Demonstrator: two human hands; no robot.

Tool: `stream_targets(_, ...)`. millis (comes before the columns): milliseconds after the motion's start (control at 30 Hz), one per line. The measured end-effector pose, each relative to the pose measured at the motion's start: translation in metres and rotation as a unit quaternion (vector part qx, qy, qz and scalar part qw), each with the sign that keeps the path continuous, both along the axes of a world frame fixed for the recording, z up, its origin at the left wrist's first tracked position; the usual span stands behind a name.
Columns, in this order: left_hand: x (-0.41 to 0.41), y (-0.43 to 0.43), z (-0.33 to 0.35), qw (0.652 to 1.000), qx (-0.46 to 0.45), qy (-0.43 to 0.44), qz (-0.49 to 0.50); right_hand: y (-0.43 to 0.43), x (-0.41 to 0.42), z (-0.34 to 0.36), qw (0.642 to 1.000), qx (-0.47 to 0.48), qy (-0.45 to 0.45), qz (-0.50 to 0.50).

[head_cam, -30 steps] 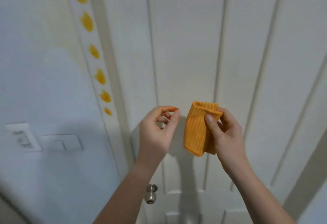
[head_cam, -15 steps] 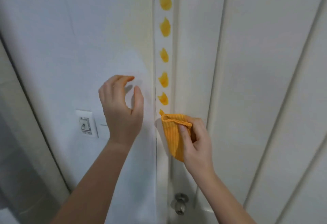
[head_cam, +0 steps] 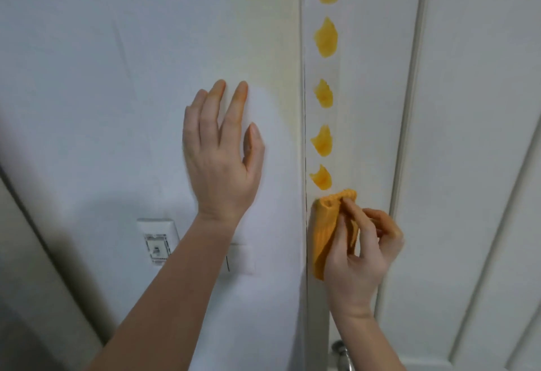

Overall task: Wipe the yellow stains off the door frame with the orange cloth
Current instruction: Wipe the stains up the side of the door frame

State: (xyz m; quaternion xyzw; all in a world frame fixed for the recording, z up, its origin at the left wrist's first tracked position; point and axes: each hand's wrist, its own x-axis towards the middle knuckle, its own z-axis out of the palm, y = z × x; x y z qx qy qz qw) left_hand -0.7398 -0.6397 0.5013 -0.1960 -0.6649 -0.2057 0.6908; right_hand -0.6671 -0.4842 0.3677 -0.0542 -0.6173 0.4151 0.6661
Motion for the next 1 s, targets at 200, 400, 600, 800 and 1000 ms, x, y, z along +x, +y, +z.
stream_targets(200, -0.001, -0.004, -0.003, 1.0, -0.004, -0.018, -0.004, -0.029, -0.007, -0.012, 0.995, -0.076, -0.004, 0.057)
stream_targets(400, -0.001, -0.007, -0.004, 0.999, -0.014, -0.027, -0.009, -0.048, -0.003, -0.006, 0.982, -0.142, -0.001, 0.124)
stream_targets(600, -0.002, -0.008, -0.005, 0.999, -0.013, -0.031, -0.012, -0.035, -0.005, 0.02, 0.96, -0.203, 0.027, 0.19)
stream_targets(800, -0.001, -0.009, -0.004, 0.999, -0.015, -0.031, -0.016, -0.052, -0.001, 0.011, 0.965, -0.205, 0.041, 0.161)
stream_targets(1000, 0.0, -0.01, -0.004, 0.999, -0.016, -0.034, -0.013, -0.031, -0.007, 0.04, 0.957, -0.195, 0.04, 0.209)
